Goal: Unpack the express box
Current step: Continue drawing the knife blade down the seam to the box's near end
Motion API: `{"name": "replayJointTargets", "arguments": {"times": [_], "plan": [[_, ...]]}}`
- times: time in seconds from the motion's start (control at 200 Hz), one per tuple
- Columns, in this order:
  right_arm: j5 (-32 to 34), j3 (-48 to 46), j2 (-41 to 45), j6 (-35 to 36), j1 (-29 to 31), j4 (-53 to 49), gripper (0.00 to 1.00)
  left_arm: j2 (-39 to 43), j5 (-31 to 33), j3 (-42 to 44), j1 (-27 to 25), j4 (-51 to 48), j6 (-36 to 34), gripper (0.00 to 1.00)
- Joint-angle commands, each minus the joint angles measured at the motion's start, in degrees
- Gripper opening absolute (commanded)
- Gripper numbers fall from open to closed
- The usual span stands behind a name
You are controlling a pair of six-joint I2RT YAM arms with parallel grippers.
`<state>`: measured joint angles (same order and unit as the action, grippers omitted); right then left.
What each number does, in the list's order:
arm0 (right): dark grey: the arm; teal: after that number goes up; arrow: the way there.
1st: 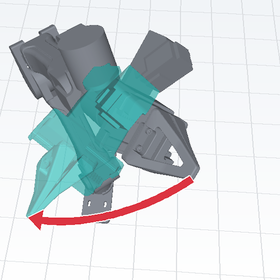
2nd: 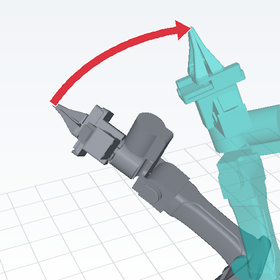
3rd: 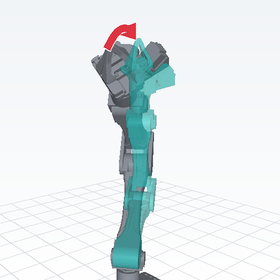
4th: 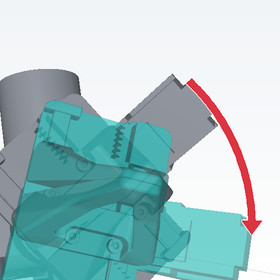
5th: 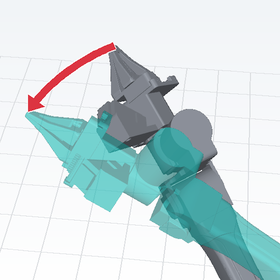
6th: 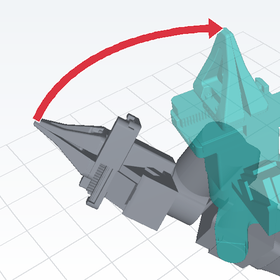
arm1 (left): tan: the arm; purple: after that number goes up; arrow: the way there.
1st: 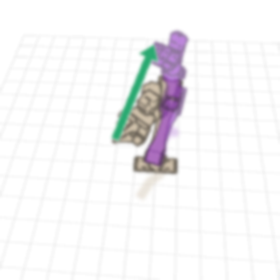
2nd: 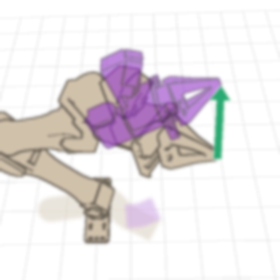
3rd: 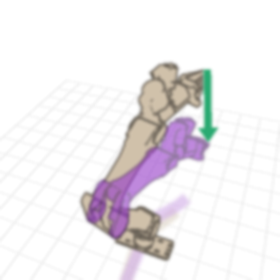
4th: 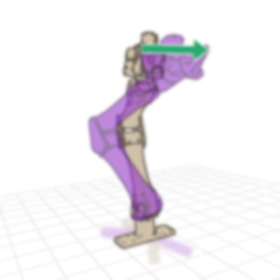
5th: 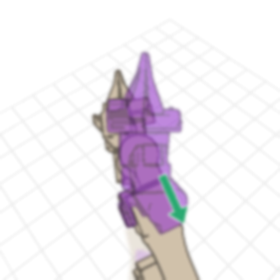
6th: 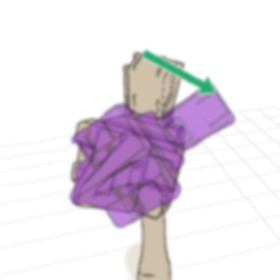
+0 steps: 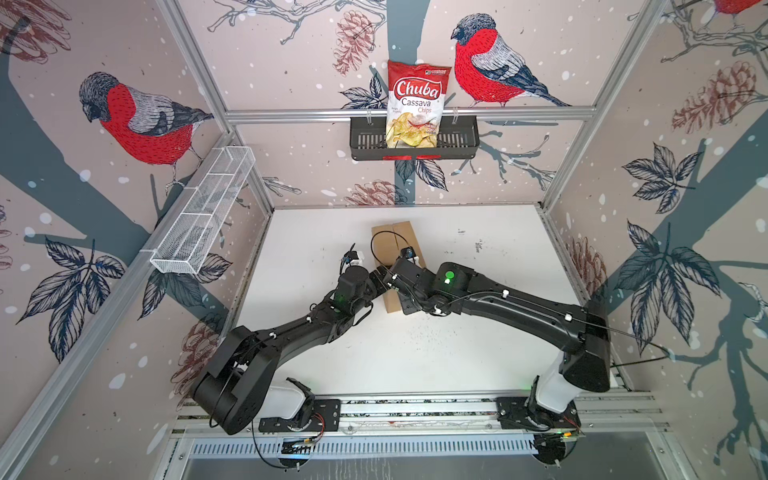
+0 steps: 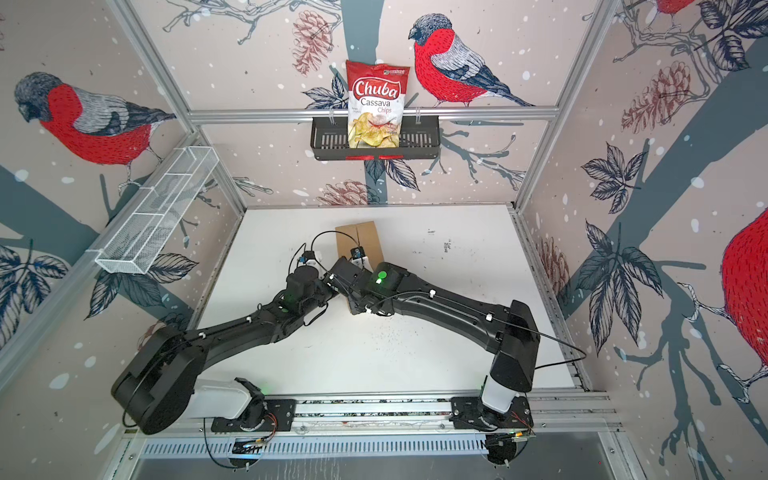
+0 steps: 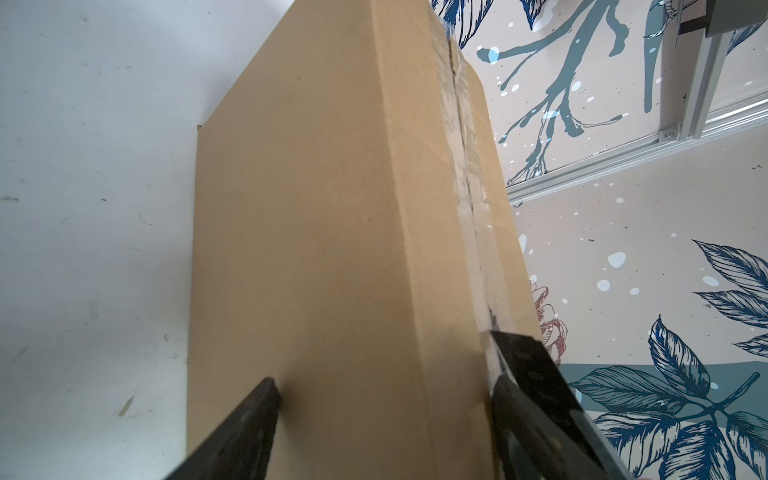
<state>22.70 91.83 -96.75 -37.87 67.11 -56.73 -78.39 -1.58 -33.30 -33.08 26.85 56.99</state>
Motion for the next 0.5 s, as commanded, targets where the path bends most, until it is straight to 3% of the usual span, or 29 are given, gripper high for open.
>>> {"name": "replayJointTargets", "arguments": {"times": [0.0,0.495], "plan": [[-2.0,0.5,0.1,-1.4,0.6,-3.6,0.00,0.0,1.0,0.4,-0.1,-2.8,-0.4,0.79],[0.0,0.5,3.2,-4.0,0.8,-6.6,0.00,0.1,1.1,0.9,-0.1,-2.7,-0.5,0.79]]}}
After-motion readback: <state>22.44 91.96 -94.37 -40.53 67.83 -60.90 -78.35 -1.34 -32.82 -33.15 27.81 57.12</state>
